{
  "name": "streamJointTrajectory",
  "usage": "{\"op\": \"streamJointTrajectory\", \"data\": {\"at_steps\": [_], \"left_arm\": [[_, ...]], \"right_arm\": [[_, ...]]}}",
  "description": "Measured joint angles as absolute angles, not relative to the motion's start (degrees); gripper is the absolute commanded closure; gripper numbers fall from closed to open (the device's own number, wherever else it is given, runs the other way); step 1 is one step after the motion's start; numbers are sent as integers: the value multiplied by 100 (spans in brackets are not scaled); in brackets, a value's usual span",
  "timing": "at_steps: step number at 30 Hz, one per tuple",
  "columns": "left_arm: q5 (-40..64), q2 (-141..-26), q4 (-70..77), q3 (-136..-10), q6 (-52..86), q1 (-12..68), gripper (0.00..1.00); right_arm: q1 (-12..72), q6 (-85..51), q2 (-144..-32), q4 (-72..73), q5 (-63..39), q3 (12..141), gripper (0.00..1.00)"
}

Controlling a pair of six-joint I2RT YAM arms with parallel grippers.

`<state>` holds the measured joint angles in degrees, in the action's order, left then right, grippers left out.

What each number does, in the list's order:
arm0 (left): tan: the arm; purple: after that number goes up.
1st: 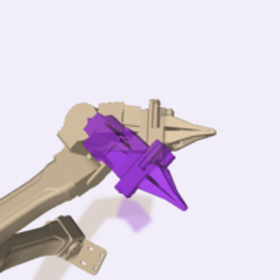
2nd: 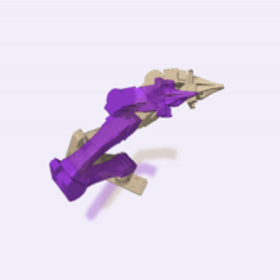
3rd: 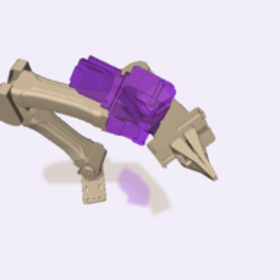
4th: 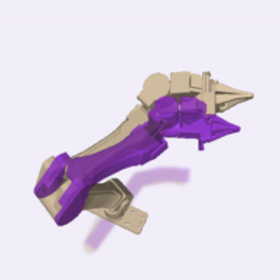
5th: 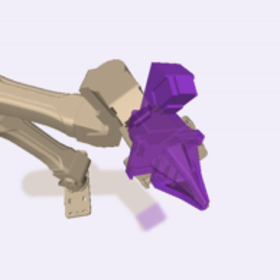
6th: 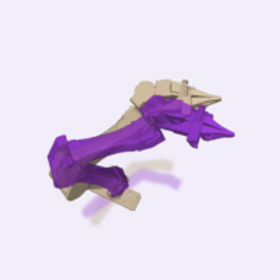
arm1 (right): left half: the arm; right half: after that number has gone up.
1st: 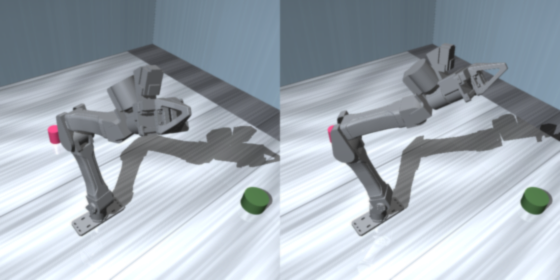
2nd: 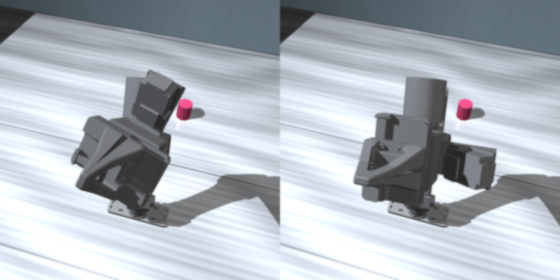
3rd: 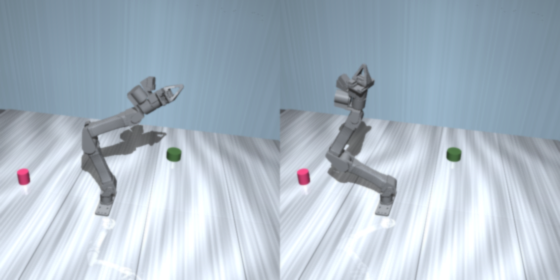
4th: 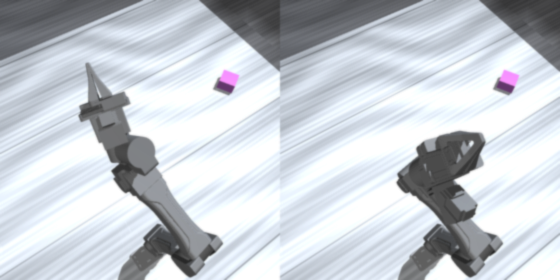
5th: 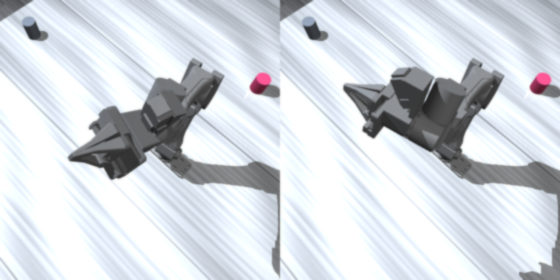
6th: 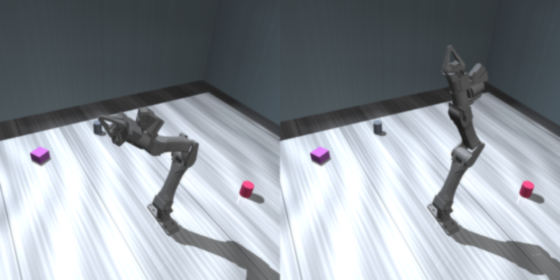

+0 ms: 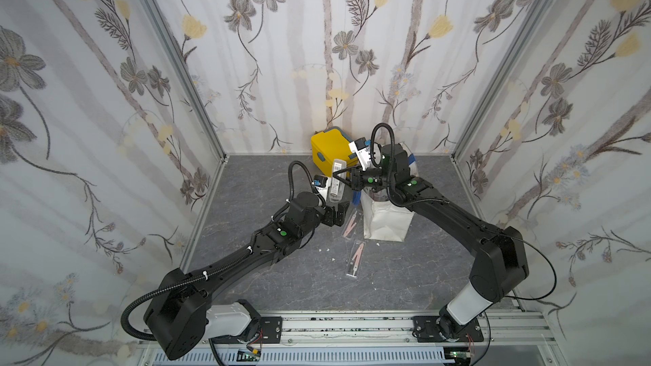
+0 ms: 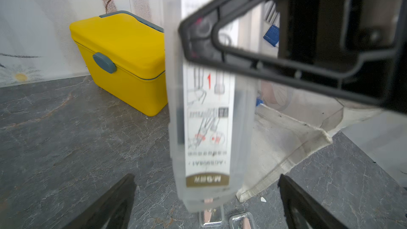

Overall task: Put the compass set into the canvas bag
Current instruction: Pick up the compass set at the center of the board, then place the compass set in the canvas bag.

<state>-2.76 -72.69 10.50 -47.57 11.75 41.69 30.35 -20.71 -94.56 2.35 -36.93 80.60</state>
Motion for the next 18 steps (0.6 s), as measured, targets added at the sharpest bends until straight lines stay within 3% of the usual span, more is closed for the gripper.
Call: {"op": "streamJointTrajectory", "data": {"at_steps": [13,18], "left_arm": [[-220,-7242,1267,-4416,1221,4167,0],[-215,-7491,1310,-4418,1267,4167,0]], "right_arm": [[1640,-1787,-8593,10,-3223,8053,89],[1269,-1555,-8458,-403,-2600,7776,89]]}}
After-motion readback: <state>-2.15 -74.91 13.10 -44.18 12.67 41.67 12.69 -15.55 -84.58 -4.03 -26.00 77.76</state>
